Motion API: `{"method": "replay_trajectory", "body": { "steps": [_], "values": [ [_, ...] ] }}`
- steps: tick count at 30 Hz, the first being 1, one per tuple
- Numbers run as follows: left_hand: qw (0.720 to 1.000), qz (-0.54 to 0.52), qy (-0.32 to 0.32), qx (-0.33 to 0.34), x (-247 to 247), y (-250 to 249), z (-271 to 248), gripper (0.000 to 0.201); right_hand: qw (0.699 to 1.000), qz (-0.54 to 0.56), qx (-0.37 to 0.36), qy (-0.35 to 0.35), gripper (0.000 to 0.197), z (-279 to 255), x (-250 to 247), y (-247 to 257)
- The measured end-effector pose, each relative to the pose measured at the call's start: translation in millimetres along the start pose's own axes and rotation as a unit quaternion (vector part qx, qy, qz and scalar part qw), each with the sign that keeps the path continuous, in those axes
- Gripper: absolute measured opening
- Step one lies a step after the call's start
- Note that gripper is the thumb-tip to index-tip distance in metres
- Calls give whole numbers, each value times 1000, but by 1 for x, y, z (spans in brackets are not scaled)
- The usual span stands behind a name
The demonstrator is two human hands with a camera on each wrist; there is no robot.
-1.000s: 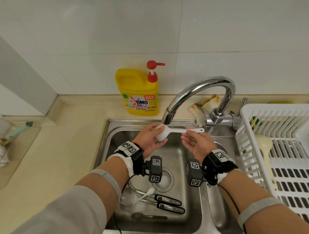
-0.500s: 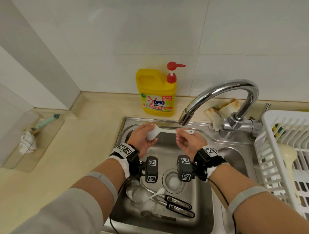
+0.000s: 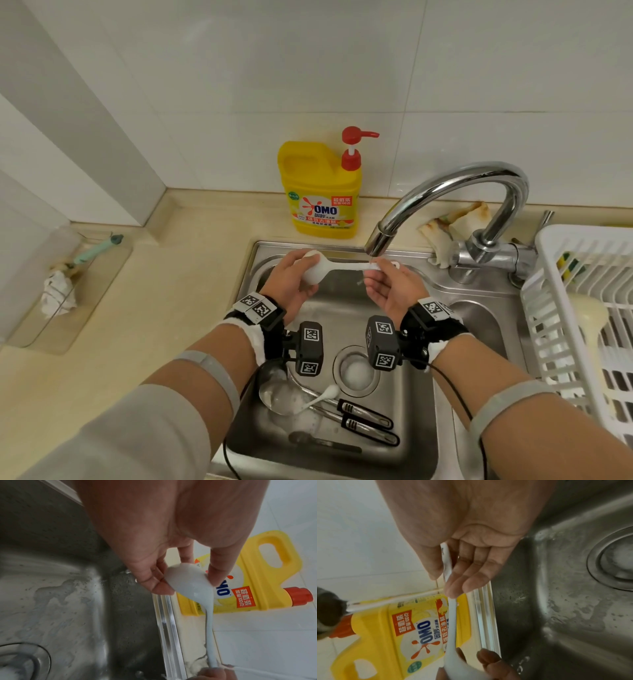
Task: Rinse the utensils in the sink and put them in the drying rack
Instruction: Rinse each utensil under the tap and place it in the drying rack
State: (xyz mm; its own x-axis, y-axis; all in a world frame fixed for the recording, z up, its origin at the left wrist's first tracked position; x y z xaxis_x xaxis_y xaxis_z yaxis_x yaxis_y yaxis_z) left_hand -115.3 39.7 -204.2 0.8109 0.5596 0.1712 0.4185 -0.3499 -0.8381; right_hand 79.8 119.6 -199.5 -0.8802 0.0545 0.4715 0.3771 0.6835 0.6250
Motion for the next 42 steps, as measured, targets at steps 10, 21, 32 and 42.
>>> {"method": "replay_trajectory", "body": {
  "steps": [10, 21, 32, 42],
  "values": [
    [996, 80, 36, -21, 46, 22, 11, 48, 987, -81, -134, 37, 20, -12, -17, 53],
    [947, 311, 64, 55, 80, 31, 26, 55, 962, -198, -179, 58, 21, -17, -24, 62],
    [920, 379, 67, 71, 94, 15, 14, 21, 955, -202, -203, 72, 21, -13, -31, 62],
    [910, 398, 74, 90, 88, 18, 12, 18, 968, -167, -175, 60, 21, -8, -33, 56]
  ]
}}
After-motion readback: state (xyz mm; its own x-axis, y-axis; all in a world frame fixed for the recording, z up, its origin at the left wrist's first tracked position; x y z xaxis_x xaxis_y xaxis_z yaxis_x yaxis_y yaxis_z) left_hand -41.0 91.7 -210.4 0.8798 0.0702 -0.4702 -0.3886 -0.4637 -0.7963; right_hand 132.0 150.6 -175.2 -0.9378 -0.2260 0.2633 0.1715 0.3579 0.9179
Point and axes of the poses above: each hand's wrist, its own z-axis towards the middle knuckle, its own x-axis out of the palm, y = z × x, the point moved 8 cm from there along z, towards the middle knuckle, and after that the axes turned 10 degrees about z, right-handed, at the moved point
